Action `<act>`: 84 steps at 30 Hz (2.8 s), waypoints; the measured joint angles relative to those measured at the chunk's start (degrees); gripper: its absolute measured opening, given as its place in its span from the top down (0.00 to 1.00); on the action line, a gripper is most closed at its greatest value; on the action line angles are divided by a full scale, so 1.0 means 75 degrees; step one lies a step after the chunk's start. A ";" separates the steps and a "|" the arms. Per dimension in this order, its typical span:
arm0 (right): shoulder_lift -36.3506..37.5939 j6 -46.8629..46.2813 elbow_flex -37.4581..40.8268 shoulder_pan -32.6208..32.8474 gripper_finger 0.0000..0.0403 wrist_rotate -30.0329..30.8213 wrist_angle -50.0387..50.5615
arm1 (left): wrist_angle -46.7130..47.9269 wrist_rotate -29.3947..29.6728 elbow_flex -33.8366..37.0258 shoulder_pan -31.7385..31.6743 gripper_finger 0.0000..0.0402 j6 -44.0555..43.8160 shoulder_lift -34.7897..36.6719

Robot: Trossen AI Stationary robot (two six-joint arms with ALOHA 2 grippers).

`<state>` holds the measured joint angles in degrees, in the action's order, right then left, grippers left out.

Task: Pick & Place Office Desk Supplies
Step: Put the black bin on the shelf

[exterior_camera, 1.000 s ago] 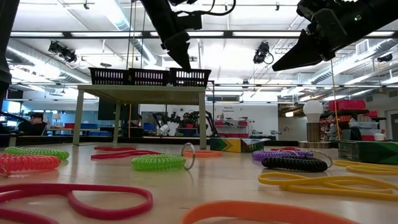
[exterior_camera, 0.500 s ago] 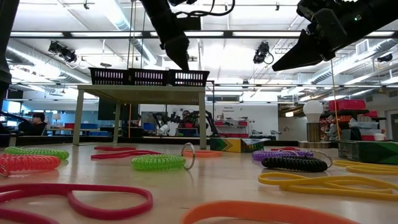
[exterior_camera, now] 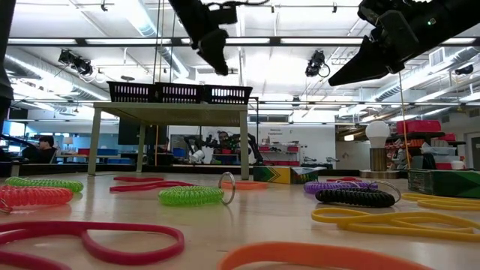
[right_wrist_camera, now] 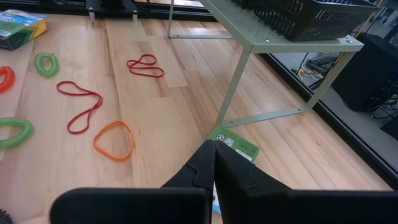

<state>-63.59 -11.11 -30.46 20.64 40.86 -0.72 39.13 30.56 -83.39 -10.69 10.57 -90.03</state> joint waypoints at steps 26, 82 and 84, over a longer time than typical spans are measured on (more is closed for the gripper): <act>0.0001 0.0003 0.0000 0.0000 0.97 0.0000 -0.0080 | 0.0608 -0.1623 -0.0009 -0.0969 0.96 -0.0465 -0.0269; -0.0001 0.0070 0.0000 0.0000 0.97 -0.0003 -0.0284 | -0.0342 -0.1480 -0.0009 -0.2097 0.96 -0.0898 -0.0287; -0.0001 0.0067 0.0000 0.0000 0.97 -0.0003 -0.0284 | -0.0372 -0.1480 -0.0009 -0.2088 0.96 -0.0893 -0.0284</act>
<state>-63.59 -10.61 -30.46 20.64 40.84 -2.85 36.34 19.46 -83.46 -26.35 3.88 -92.16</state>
